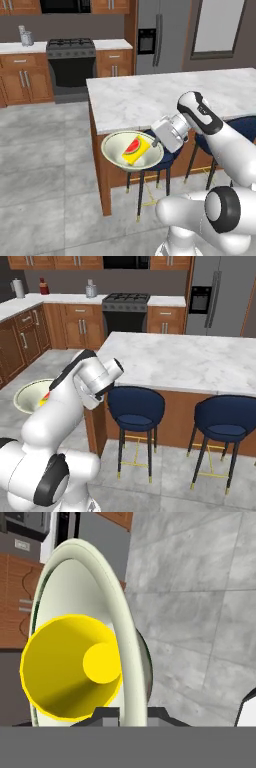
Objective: Place the cup inside the bowl on the dining table and move the bowl to any counter.
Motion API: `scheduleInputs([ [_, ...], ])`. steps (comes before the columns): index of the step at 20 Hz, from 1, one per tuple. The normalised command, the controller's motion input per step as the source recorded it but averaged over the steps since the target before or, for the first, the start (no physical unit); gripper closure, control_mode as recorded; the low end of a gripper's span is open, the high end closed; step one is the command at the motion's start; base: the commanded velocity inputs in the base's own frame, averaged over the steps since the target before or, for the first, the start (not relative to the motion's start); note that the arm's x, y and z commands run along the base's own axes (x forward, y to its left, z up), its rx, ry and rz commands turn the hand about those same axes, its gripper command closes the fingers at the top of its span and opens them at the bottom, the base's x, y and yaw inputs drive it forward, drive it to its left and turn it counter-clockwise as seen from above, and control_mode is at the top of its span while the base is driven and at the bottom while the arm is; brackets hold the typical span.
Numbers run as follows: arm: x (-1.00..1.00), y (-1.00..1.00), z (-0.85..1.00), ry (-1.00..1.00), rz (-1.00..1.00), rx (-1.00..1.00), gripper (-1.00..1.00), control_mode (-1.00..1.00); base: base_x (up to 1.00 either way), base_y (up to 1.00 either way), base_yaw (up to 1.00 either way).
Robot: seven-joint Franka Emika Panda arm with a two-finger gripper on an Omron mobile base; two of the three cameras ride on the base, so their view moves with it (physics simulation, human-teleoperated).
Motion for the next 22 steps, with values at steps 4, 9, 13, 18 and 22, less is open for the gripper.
scheduleInputs([
  [4,0.00,0.00,0.00,0.00,0.00,0.00,1.00,1.00,0.00,0.96,-0.09],
  [9,0.00,0.00,0.00,0.00,0.00,0.00,1.00,1.00,0.00,0.91,-0.10],
  [13,0.00,0.00,0.00,0.00,0.00,0.00,1.00,1.00,0.00,0.79,-0.10],
  [18,0.00,0.00,0.00,0.00,0.00,0.00,1.00,1.00,0.08,0.68,-0.09],
  [22,0.00,0.00,0.00,0.00,0.00,0.00,1.00,1.00,0.38,0.47,-0.10],
])
